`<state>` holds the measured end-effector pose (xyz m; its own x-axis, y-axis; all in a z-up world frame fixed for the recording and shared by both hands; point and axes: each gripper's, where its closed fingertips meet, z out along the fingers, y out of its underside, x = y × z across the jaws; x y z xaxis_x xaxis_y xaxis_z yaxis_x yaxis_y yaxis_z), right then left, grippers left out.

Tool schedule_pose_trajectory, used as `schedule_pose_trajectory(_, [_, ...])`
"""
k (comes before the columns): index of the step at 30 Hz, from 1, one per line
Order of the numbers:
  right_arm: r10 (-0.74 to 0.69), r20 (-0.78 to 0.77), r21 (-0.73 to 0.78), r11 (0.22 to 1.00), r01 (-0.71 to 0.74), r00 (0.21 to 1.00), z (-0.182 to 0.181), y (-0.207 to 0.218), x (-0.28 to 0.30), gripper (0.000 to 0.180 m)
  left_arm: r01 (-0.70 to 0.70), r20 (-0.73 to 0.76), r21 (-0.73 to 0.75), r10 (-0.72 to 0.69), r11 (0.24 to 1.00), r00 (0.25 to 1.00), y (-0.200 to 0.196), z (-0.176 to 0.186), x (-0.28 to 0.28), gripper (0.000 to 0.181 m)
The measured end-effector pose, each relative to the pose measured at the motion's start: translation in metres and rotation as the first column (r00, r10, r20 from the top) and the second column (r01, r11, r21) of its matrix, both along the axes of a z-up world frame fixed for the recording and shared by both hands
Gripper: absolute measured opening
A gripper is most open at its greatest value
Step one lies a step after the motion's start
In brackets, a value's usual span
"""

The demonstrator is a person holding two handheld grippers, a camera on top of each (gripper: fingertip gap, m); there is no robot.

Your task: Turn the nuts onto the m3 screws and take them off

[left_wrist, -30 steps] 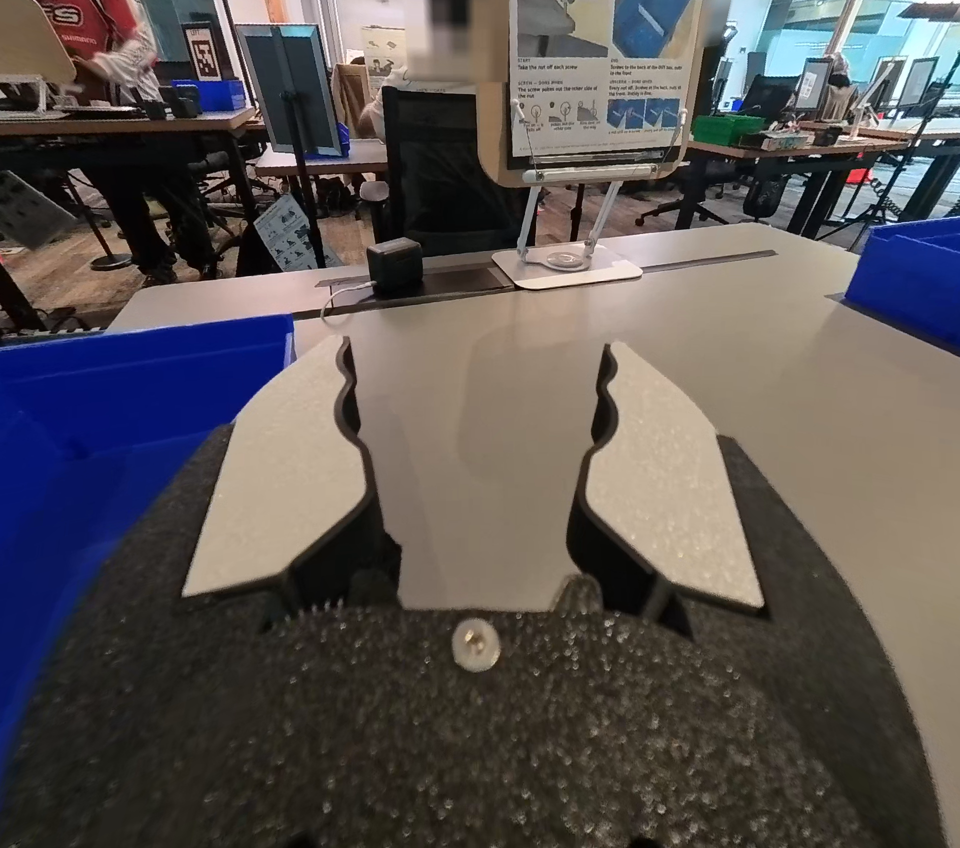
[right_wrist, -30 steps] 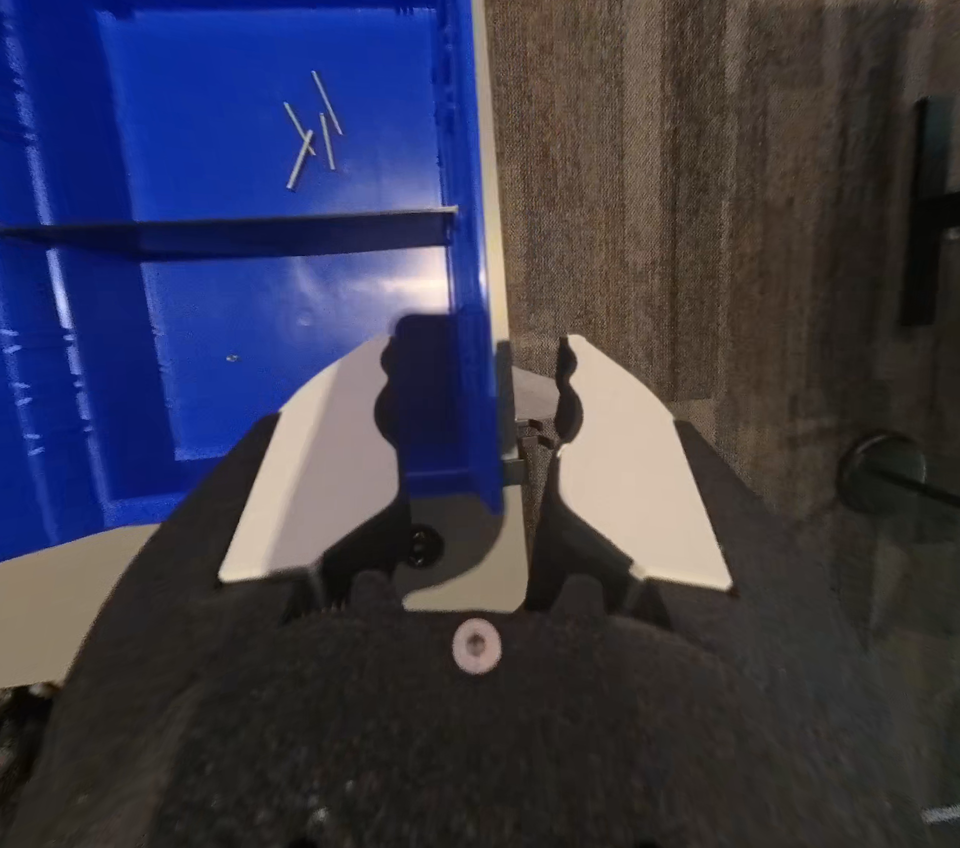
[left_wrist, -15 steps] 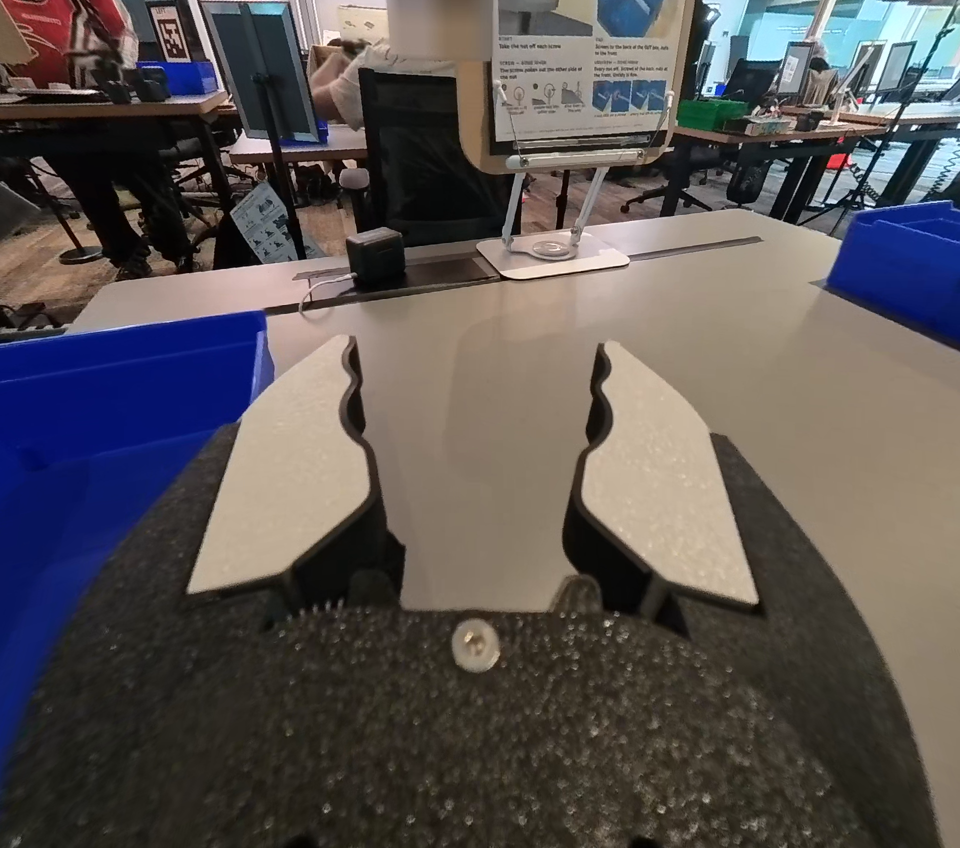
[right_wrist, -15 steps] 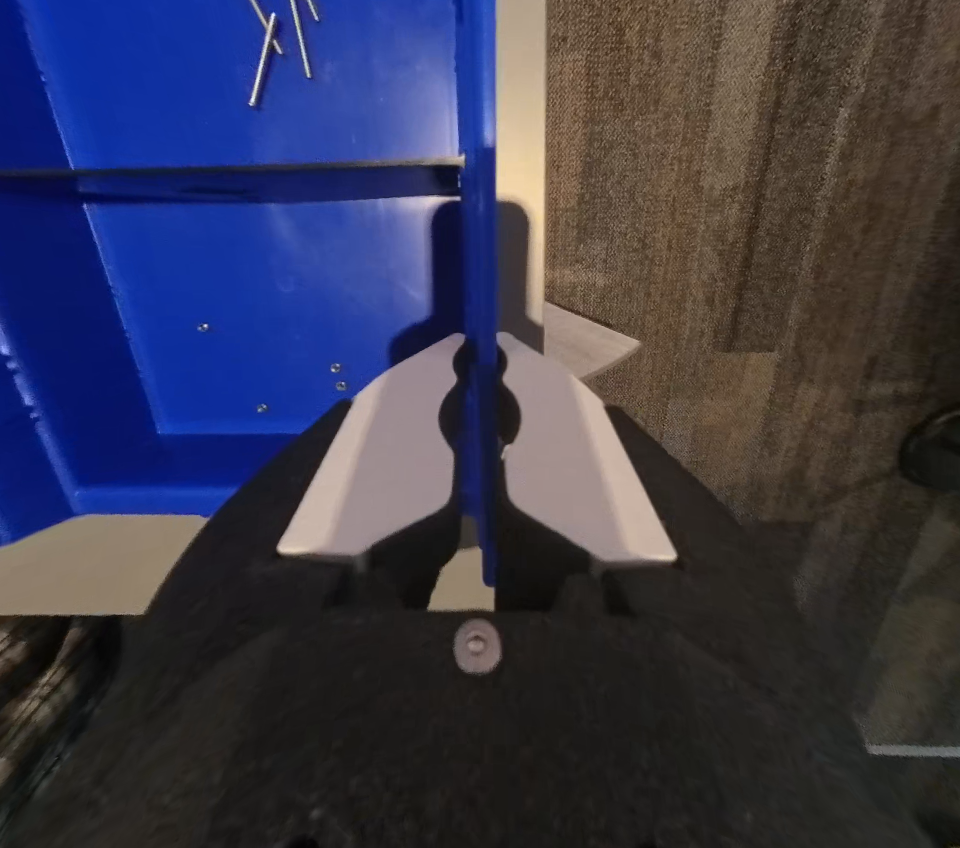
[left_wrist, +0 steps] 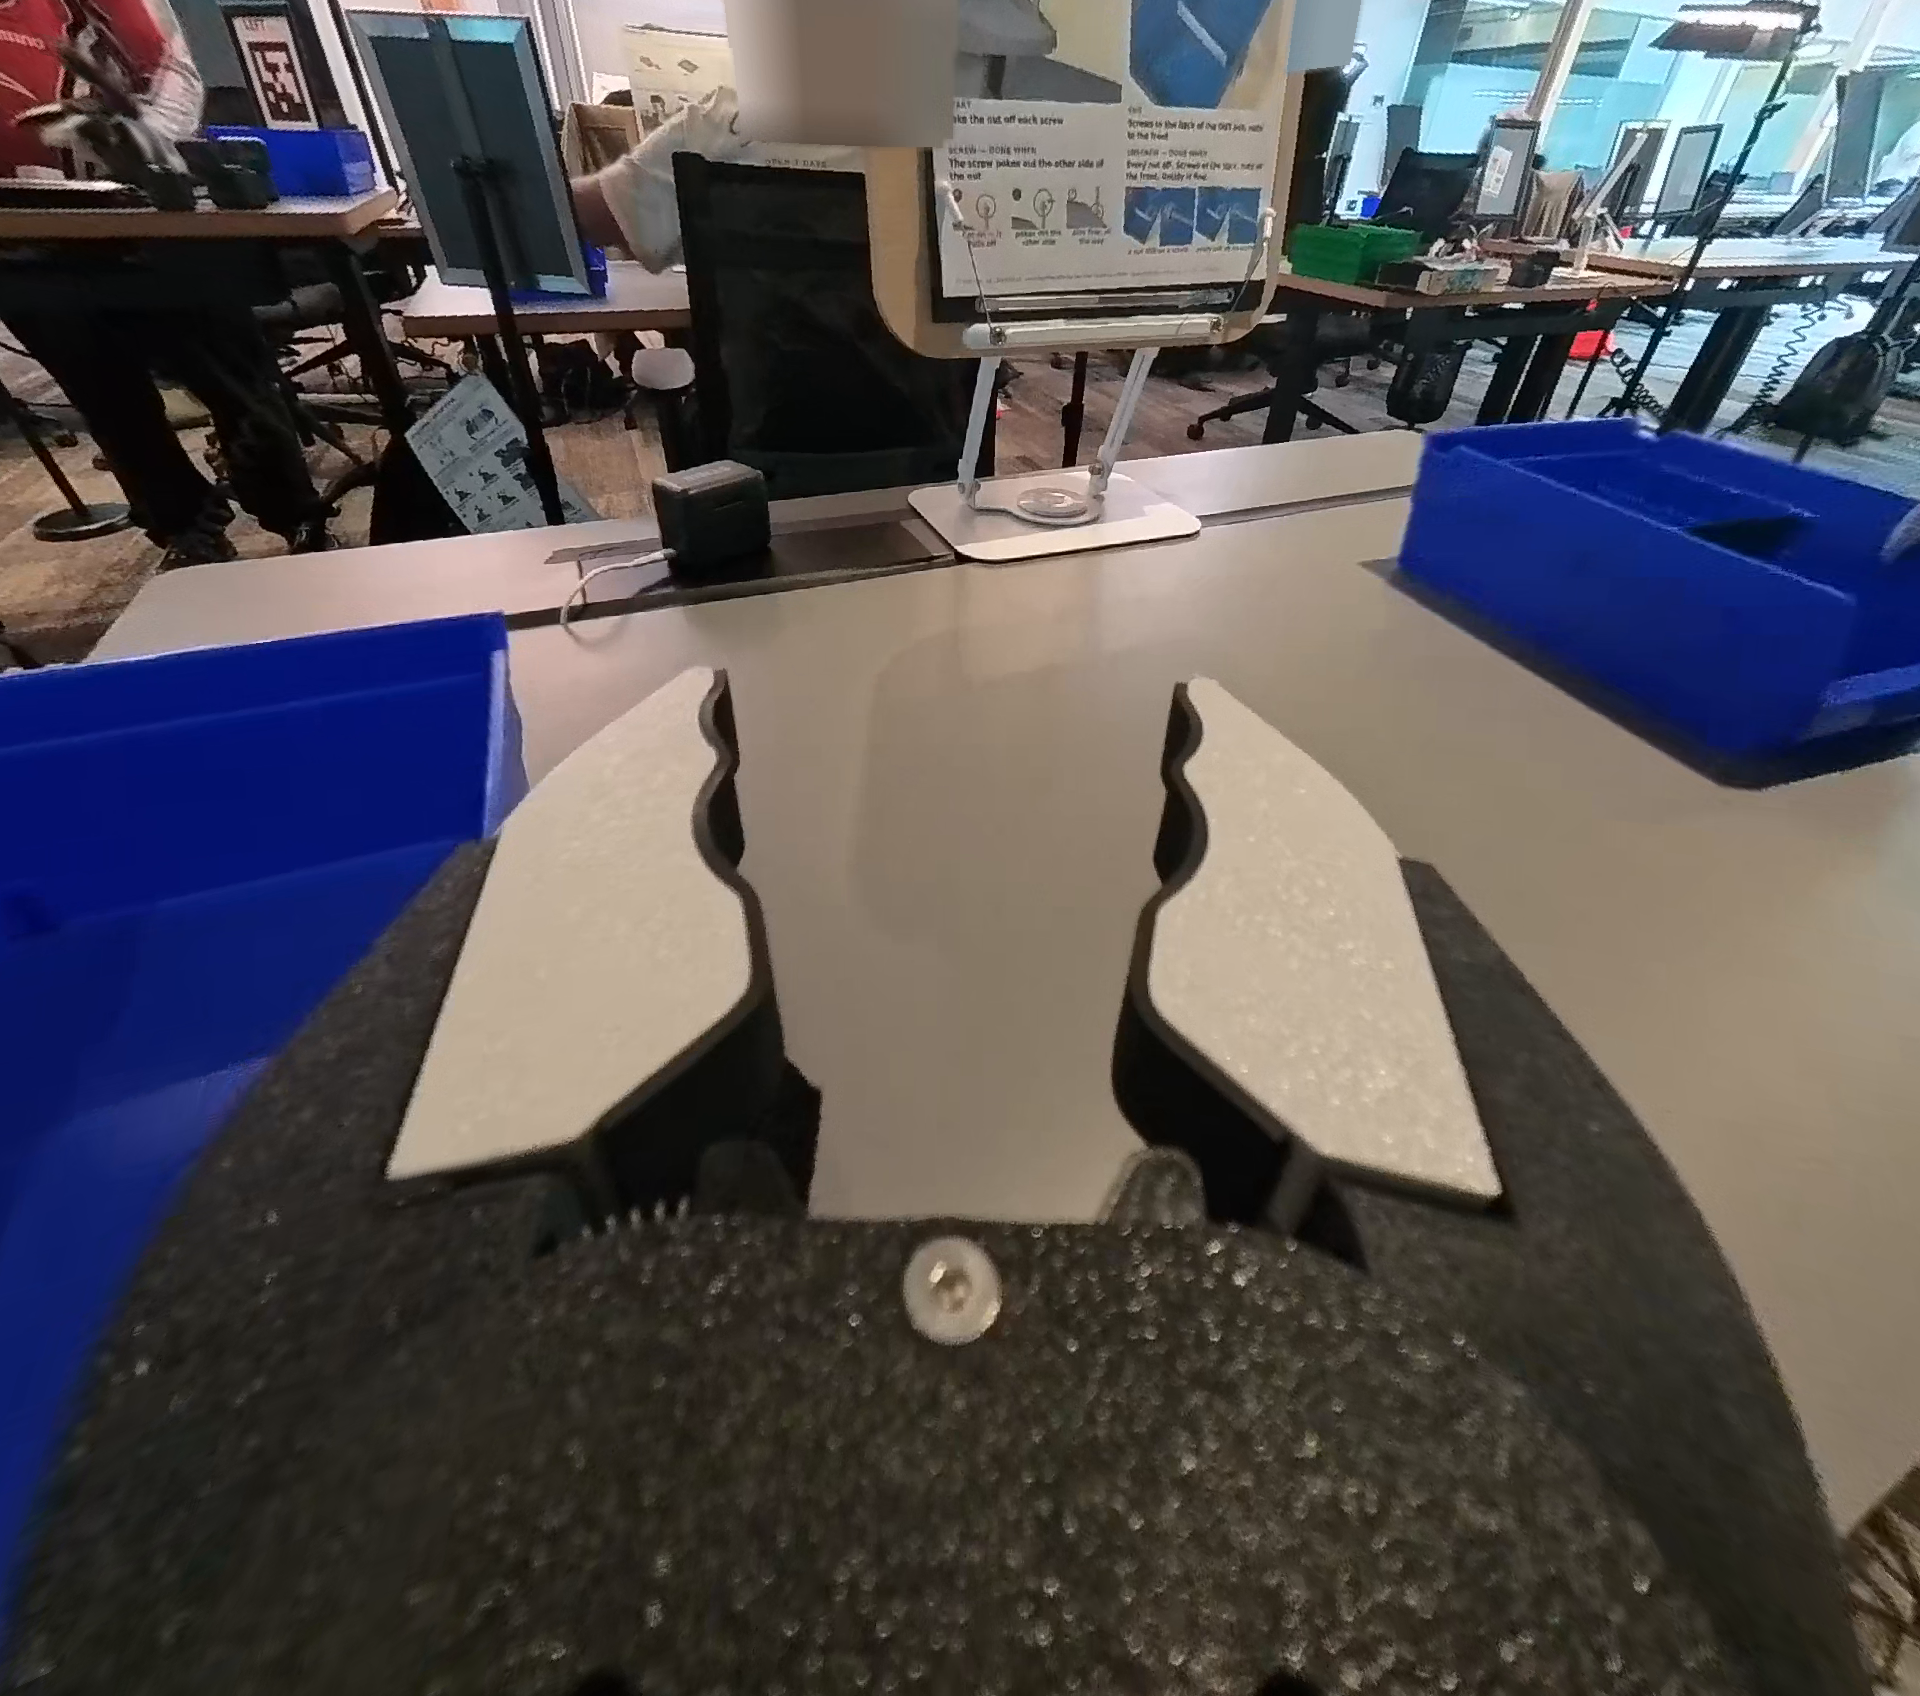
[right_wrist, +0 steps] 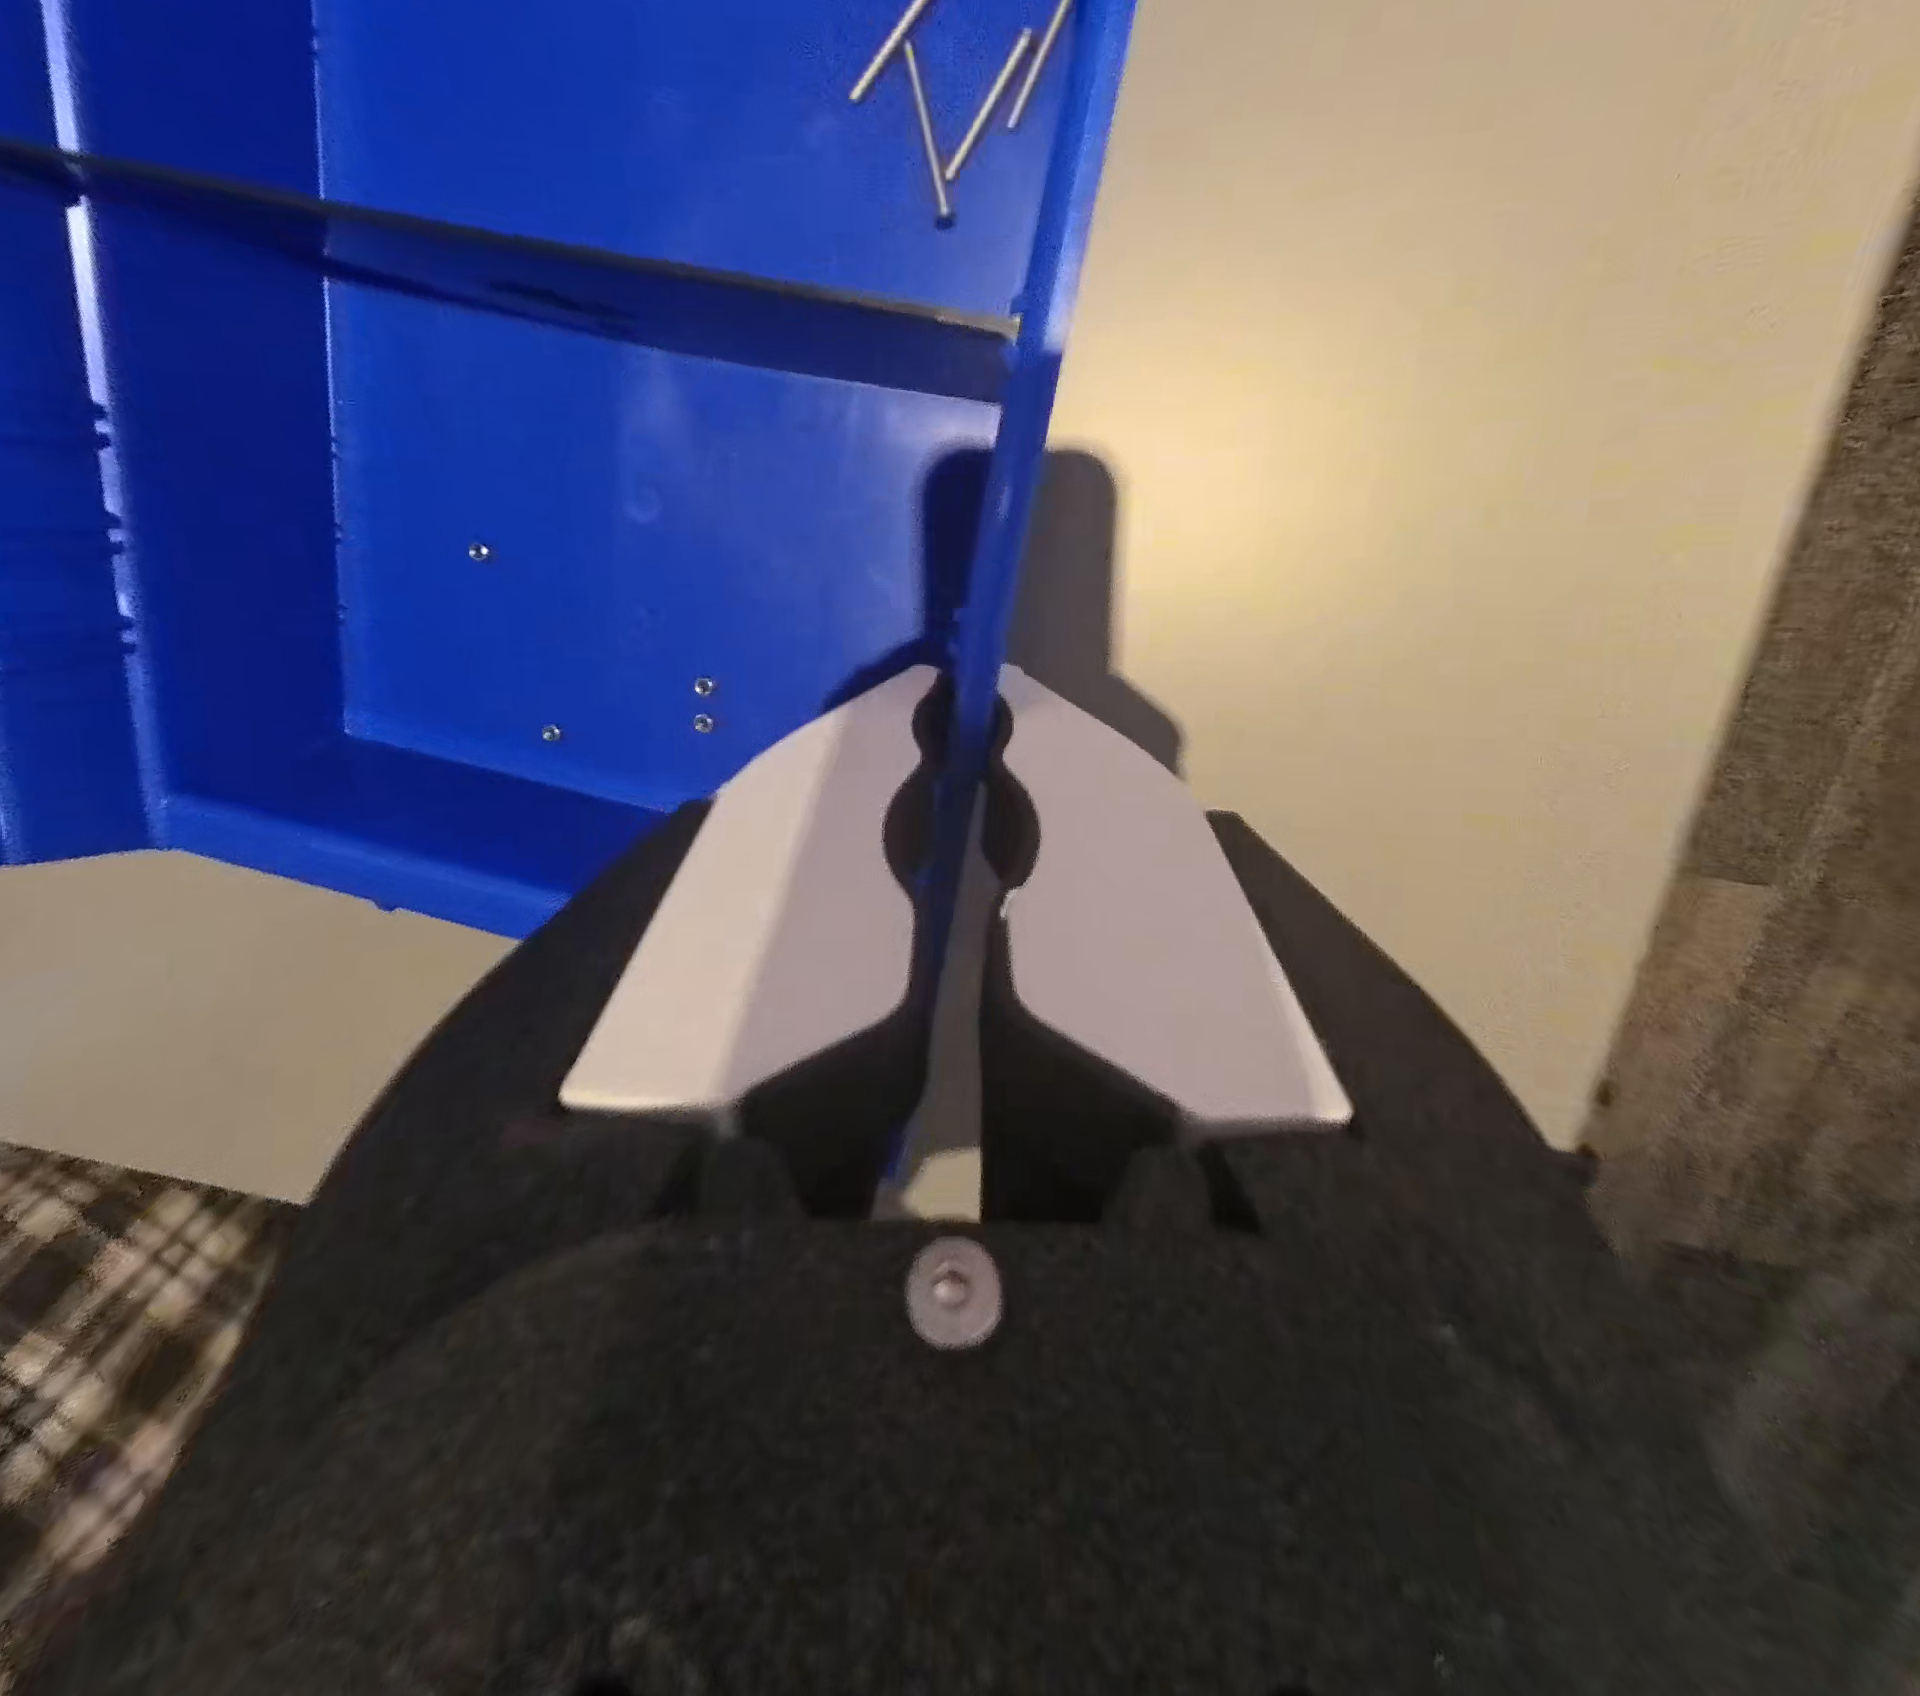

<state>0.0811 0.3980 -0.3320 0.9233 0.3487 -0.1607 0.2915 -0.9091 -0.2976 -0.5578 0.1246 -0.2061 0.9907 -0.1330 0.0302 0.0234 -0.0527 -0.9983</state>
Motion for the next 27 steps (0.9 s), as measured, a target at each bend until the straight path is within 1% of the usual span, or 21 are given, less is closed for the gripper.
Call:
schedule_pose_trajectory(5, [0.041, -0.018, -0.018, 0.999, -0.041, 0.999, 0.0, -0.018, -0.072, 0.004, 0.011, 0.008, 0.007, -0.011, 1.0, 1.0, -0.011, 0.003, -0.003, 0.073])
schedule_pose_trajectory(7, [0.092, -0.015, -0.02, 0.996, -0.092, 0.996, 0.001, -0.028, -0.101, 0.005, 0.011, 0.007, 0.016, -0.011, 1.0, 1.0, -0.015, 0.005, -0.005, 0.071])
schedule_pose_trajectory(14, [0.147, -0.036, -0.047, 0.988, -0.149, 0.988, 0.001, -0.064, -0.2, 0.005, 0.005, 0.015, 0.029, -0.005, 1.0, 1.0, -0.025, 0.01, -0.012, 0.07])
schedule_pose_trajectory(20, [0.105, -0.054, -0.074, 0.991, -0.109, 0.993, 0.002, -0.097, -0.274, 0.005, 0.003, 0.022, 0.042, -0.004, 0.999, 1.0, -0.03, 0.015, -0.015, 0.069])
schedule_pose_trajectory(27, [0.161, -0.089, -0.086, 0.982, -0.169, 0.983, 0.003, -0.13, -0.344, 0.007, 0.029, 0.013, 0.049, -0.029, 0.998, 0.999, -0.029, 0.022, -0.01, 0.069])
